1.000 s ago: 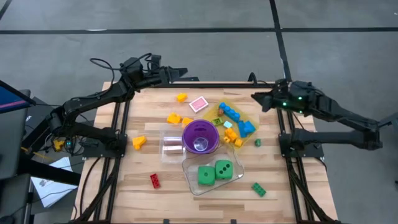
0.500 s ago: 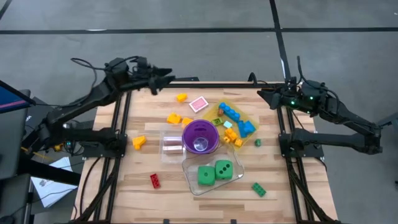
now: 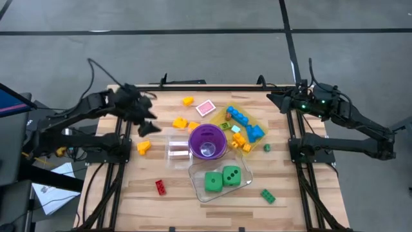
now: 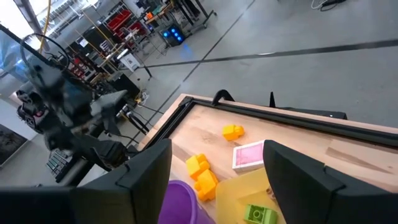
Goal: Pick & Place Toys
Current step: Put the large yellow game piece into the yellow bin
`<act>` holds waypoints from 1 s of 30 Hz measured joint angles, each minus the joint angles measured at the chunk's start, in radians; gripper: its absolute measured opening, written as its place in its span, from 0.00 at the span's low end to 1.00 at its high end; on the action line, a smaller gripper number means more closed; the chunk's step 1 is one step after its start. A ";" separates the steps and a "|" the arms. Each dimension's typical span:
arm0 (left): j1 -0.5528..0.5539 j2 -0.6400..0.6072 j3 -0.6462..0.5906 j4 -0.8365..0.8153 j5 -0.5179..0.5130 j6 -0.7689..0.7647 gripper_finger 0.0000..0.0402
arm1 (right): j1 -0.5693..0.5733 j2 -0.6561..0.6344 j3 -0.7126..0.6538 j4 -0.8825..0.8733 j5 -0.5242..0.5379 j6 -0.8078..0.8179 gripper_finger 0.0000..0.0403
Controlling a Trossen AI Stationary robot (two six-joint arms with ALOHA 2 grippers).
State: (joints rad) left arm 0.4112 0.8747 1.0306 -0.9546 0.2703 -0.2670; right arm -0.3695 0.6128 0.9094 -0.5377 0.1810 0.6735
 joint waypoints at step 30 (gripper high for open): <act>-0.323 0.315 -0.218 -0.354 -0.361 0.153 0.91 | 0.000 0.000 0.000 -0.003 0.000 -0.029 0.61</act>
State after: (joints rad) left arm 0.0879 1.1896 0.8124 -1.3087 -0.0903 -0.1145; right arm -0.3691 0.6132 0.9092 -0.5411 0.1810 0.6441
